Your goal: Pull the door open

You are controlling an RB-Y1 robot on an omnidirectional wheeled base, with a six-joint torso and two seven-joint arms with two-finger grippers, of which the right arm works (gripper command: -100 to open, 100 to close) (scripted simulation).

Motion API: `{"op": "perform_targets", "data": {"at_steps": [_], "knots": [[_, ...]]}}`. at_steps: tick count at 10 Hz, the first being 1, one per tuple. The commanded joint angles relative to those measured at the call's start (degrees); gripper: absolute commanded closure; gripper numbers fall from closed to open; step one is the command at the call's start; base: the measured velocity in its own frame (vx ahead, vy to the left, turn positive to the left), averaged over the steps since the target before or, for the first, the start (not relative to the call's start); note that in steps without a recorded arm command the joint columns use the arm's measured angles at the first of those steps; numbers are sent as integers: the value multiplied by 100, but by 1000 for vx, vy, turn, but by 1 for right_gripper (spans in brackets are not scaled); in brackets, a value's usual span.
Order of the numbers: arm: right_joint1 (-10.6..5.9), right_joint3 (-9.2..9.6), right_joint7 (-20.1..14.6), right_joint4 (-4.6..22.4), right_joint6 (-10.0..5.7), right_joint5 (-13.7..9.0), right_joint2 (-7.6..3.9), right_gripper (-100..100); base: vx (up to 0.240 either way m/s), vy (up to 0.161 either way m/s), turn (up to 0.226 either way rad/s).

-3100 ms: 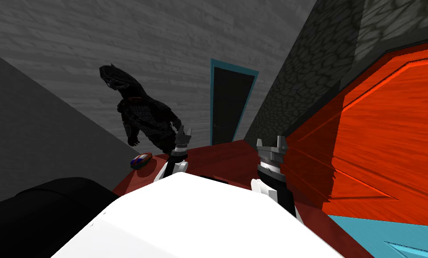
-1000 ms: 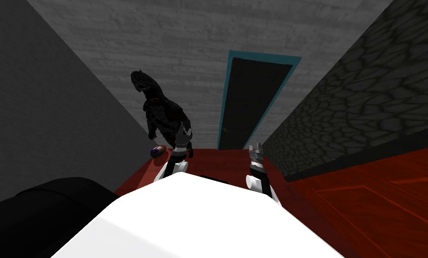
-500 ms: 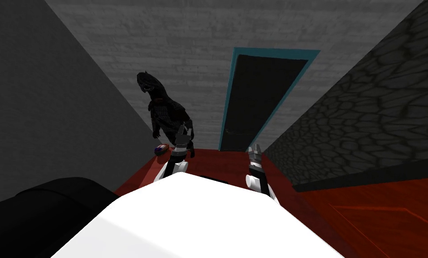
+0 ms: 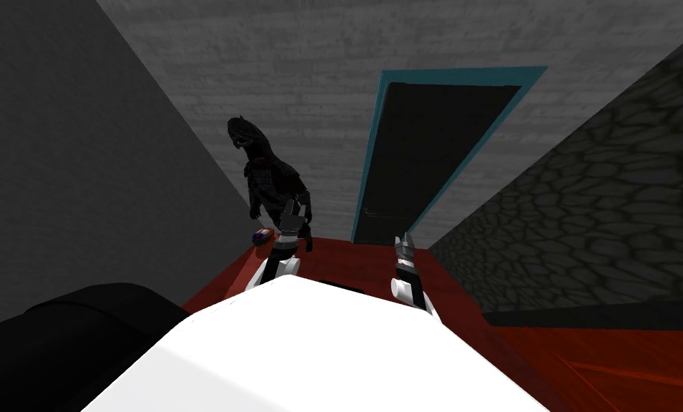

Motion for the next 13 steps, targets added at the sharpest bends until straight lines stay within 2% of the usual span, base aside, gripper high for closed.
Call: {"op": "perform_targets", "data": {"at_steps": [1, 2, 4, 7, 9, 12, 13], "knots": [[-113, -53, -20, 286, -70, -28, -58, -100, 84, -14, 235], [-113, -53, -20, 374, -70, -28, -58, -100, 61, -21, 66], [-310, -119, -24, 772, -183, -55, -113, -100, 66, -15, 150], [-409, -152, -26, 1150, -239, -69, -140, -100, 51, -18, 82], [-606, -218, -31, 1572, -352, -97, -193, -100, 63, -20, 157], [-701, -250, -33, 1918, -407, -110, -218, -100, 52, -17, 91], [-797, -282, -35, 2140, -462, -124, -243, -100, 46, -20, 130]]}}
